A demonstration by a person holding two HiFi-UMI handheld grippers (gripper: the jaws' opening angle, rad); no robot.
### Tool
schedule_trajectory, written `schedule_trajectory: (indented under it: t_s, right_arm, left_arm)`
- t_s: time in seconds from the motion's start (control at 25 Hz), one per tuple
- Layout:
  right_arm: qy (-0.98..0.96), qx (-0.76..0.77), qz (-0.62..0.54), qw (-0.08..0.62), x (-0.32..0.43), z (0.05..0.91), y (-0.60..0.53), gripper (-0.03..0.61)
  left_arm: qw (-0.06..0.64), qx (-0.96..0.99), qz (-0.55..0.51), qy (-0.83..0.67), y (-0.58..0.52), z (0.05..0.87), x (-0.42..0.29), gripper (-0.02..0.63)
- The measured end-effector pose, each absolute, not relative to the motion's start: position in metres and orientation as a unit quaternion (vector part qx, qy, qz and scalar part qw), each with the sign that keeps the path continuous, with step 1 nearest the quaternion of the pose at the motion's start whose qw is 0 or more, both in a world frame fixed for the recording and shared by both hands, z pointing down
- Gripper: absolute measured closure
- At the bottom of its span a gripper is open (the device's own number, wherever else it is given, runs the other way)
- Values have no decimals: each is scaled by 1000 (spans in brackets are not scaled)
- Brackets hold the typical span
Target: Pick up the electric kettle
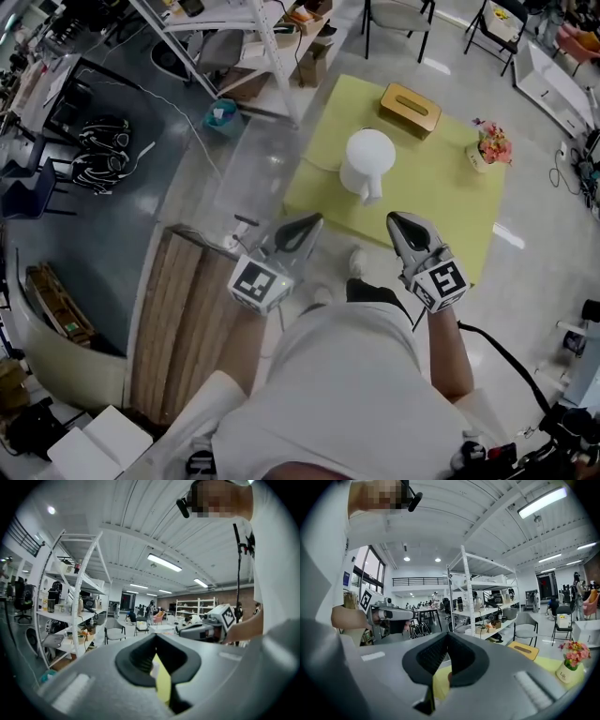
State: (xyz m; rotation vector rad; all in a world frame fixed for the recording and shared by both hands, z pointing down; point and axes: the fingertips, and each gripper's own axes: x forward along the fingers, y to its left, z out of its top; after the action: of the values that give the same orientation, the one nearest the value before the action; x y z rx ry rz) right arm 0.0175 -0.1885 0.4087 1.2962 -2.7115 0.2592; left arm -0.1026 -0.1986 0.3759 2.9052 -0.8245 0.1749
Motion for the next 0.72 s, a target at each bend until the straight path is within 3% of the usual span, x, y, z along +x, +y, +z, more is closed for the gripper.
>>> schedule_trajectory:
  t_s: [0.72]
  right_arm:
    - [-928, 346, 108, 90, 63, 459, -262, 561]
  left_arm:
    - [76, 934, 59, -345, -273, 403, -66, 610]
